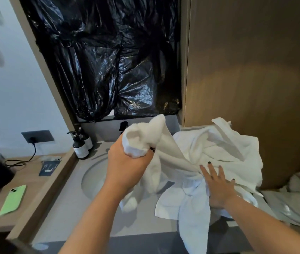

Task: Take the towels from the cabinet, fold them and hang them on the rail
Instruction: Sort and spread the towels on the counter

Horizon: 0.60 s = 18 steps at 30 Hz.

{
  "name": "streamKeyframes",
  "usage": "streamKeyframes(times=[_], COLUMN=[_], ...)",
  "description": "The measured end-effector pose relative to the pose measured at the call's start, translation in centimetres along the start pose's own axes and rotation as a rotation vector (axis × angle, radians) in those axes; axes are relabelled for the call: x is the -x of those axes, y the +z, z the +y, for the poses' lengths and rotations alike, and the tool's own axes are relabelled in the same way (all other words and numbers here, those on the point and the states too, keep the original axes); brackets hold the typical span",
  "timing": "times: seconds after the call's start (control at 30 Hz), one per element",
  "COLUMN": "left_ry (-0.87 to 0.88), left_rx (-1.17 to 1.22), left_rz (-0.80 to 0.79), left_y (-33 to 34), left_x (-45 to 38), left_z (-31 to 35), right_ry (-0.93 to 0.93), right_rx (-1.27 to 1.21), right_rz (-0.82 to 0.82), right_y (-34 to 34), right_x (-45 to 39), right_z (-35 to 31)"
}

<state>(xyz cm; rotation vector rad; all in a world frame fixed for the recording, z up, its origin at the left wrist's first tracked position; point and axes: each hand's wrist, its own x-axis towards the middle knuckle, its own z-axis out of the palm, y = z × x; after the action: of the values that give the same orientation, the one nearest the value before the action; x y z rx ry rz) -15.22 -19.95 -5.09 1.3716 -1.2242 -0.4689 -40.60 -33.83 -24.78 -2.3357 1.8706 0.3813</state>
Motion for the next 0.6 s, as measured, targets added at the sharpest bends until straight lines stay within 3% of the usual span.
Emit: streamKeyframes(times=[0.2,0.4,0.6], left_ry=[0.037,-0.030,-0.004], left_rx=[0.081,0.263,0.292], left_rz=[0.104,0.317,0.378], left_y=[-0.2,-2.1,-2.5], left_x=[-0.1,-0.7,-0.4], left_z=[1.3,1.2,1.3], right_ry=[0.018,0.054,0.030], right_rx=[-0.026,-0.035,-0.081], right_rz=[0.032,0.048,0.019], right_y=[0.3,0.6,0.9], right_x=[0.2,0.6,0.7], right_z=[0.1,-0.8,-1.2])
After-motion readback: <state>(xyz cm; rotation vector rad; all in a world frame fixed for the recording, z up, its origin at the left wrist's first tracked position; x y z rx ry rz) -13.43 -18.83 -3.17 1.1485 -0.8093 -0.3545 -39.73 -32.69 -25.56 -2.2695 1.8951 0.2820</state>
